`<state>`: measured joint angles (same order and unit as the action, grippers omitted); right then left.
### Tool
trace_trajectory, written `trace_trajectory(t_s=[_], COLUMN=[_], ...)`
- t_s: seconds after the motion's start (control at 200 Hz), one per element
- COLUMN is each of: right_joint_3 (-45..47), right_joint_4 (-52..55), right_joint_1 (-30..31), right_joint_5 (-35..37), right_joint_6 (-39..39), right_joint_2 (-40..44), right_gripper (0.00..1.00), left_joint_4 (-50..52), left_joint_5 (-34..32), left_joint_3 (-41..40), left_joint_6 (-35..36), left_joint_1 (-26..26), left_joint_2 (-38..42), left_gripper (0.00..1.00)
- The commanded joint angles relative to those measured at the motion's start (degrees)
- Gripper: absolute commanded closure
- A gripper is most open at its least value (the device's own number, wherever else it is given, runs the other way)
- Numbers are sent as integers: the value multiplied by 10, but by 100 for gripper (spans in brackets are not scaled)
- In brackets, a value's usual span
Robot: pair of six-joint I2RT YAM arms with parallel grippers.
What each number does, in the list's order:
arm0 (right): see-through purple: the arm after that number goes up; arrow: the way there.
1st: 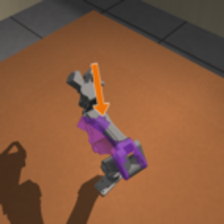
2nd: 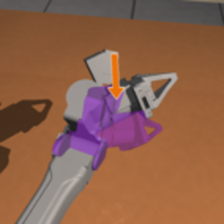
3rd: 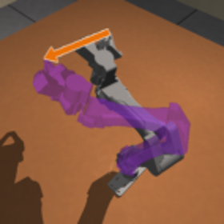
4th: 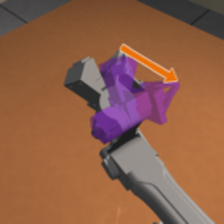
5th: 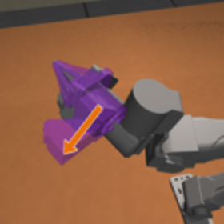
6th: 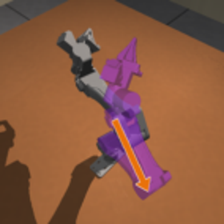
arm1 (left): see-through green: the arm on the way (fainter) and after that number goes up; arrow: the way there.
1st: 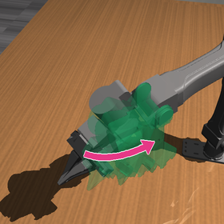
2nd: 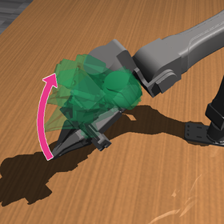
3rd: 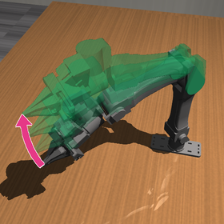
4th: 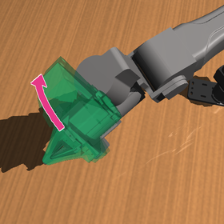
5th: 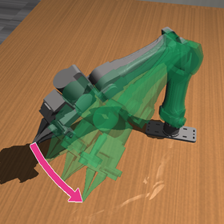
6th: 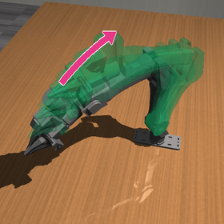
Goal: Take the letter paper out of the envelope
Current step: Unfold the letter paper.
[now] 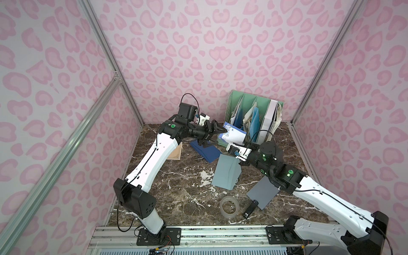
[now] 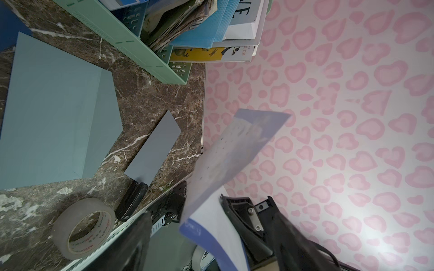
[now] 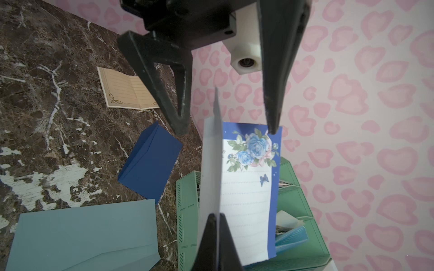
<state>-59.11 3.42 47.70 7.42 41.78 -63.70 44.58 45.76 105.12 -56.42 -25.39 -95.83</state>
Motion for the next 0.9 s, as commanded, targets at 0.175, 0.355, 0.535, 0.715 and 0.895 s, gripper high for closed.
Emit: trace_trajectory(t_s=[0.175,0.355,0.535,0.715,0.895], right_joint_3=[-8,-2,-1,6,29], right_joint_4=[1,-13,-20,-4,20], right_joint_1=[12,17,32,63,86], right_joint_5=[-10,18,30,45,54], right_joint_6=[6,15,16,-1,-49], right_joint_2=[3,0,2,15,31], right_gripper=[100,100,100,100,100], left_joint_4=[-10,-26,-42,-68,-113], left_joint_5=[0,10,3,-15,-25], left_joint_3=[6,-21,-27,-25,-32], left_joint_6=[19,4,-8,-18,-33], left_joint_1=[-20,-28,-28,-26,-18], left_joint_2=[-22,-15,-12,-10,2], left_gripper=[28,50,82,87,98])
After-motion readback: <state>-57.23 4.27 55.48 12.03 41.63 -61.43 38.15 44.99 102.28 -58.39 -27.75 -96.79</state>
